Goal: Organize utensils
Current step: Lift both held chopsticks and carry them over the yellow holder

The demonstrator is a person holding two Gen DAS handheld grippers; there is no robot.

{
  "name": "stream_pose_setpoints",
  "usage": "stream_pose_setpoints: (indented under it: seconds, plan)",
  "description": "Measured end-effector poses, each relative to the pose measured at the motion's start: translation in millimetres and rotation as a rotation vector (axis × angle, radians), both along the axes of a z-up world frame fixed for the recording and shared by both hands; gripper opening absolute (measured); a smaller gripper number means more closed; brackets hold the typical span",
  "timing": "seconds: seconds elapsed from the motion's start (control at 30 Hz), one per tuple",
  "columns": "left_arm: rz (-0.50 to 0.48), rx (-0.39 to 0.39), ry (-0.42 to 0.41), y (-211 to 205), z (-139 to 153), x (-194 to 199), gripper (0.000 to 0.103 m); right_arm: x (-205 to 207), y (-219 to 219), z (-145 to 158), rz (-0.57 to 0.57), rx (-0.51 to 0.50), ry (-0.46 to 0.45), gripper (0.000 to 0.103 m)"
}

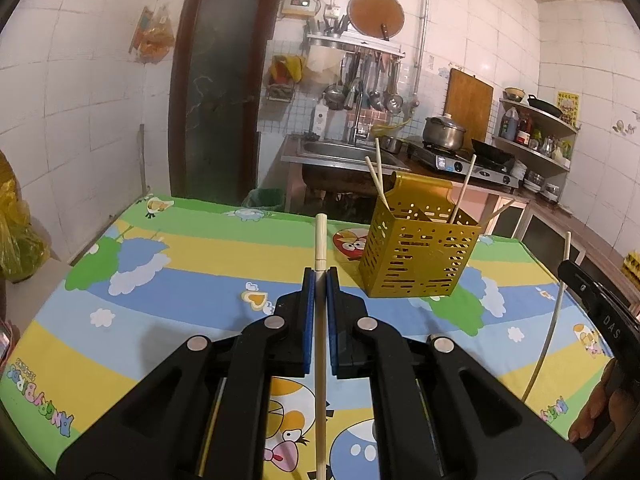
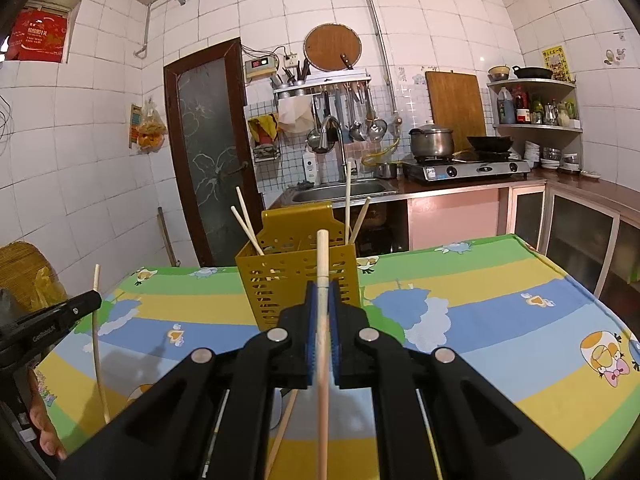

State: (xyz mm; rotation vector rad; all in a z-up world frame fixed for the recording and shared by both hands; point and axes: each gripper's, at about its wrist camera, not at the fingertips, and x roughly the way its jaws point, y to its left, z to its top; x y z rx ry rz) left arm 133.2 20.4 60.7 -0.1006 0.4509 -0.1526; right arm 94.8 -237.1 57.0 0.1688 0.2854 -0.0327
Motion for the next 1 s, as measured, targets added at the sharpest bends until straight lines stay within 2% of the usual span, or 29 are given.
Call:
stream_pose_setpoints:
  seconds: [0.13,0.2,0.3,0.43,0.6,0.77,0.87,1.0]
  plan:
    - [-0.021,-0.006,-0.014,-4.2,8.8,-3.4,0.004,-5.5,-0.9,0.7,0.001,-0.008,-0.03,0.006]
    - [-0.035,-0.003,-0.045,-9.8,23.0,-3.4,0.005,-2.6,-6.2,13.5,0.006,0.006,-0.067,0.006]
    - [-0.068,-0.017,-0.118,-22.6,57.7,3.2,0.005,11.3,-14.0,41.9,0.012,0.022,-0.128,0.006]
    - [-0.083,-0.034,-0.265,-45.4,109.9,25.5,0.004,44.5,-19.3,84.5,-0.001,0.004,-0.246,0.006]
    - [-0.095,-0.078,-0.393,-73.6,146.5,68.7,0.005,90.2,-21.6,116.3,-0.018,0.005,-0.362,0.006]
    - [-0.098,-0.109,-0.422,-94.5,144.3,120.5,0.004,132.5,-19.3,122.3,-0.041,-0.033,-0.431,0.006]
    - [-0.095,-0.093,-0.423,-106.0,128.5,151.0,0.004,154.5,-18.2,112.9,-0.038,-0.04,-0.441,0.006]
    - [-0.102,-0.094,-0.38,-116.4,103.5,185.1,0.004,177.0,-18.4,94.0,-0.025,-0.041,-0.417,0.006]
